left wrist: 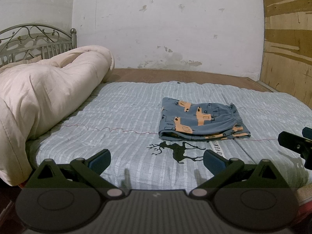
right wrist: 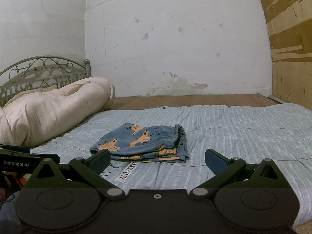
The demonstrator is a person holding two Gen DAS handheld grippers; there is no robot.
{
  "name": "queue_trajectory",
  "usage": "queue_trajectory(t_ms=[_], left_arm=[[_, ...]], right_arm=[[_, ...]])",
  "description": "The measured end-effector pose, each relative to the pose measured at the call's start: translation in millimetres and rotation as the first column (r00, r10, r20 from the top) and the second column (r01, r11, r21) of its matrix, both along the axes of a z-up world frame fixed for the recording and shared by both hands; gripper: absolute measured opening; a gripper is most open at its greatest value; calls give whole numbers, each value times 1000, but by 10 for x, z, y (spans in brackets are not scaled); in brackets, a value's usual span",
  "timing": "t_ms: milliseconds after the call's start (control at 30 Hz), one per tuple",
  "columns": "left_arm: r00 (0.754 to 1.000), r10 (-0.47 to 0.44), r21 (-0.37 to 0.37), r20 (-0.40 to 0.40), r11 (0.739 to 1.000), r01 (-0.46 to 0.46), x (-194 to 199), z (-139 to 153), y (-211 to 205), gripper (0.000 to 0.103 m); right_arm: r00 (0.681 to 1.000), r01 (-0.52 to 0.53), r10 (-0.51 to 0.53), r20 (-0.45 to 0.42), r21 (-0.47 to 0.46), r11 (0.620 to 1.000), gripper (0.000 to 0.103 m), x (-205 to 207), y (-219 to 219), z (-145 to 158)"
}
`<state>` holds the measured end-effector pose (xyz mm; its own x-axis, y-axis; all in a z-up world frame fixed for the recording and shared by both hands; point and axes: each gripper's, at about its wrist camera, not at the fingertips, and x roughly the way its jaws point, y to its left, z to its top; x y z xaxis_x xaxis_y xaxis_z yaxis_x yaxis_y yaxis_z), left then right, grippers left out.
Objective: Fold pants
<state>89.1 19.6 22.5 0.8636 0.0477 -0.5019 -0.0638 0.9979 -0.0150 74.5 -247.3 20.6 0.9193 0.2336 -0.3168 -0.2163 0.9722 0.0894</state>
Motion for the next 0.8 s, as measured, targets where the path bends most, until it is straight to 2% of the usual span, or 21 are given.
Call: queue_trajectory(t_ms=[267, 433, 567, 800], left_arm=[[1000, -13, -20, -18, 1000, 13, 26, -5, -5, 102], [999, 9, 25, -33, 1000, -9, 37, 3, -51, 102], [1000, -3, -18, -30, 1000, 3, 35, 15, -16, 102], [1000, -8, -49, -18, 999, 7, 16, 43, 19, 102]], right_arm=[[1000, 0, 0, -1, 0, 1000, 102, 1, -1, 2], [1000, 0, 0, -2, 1, 1000, 102, 2, -1, 6], [1000, -3, 3, -3, -1, 1000, 102, 5, -1, -15], [1000, -7, 7, -5, -3, 1000, 102, 6, -6, -27]])
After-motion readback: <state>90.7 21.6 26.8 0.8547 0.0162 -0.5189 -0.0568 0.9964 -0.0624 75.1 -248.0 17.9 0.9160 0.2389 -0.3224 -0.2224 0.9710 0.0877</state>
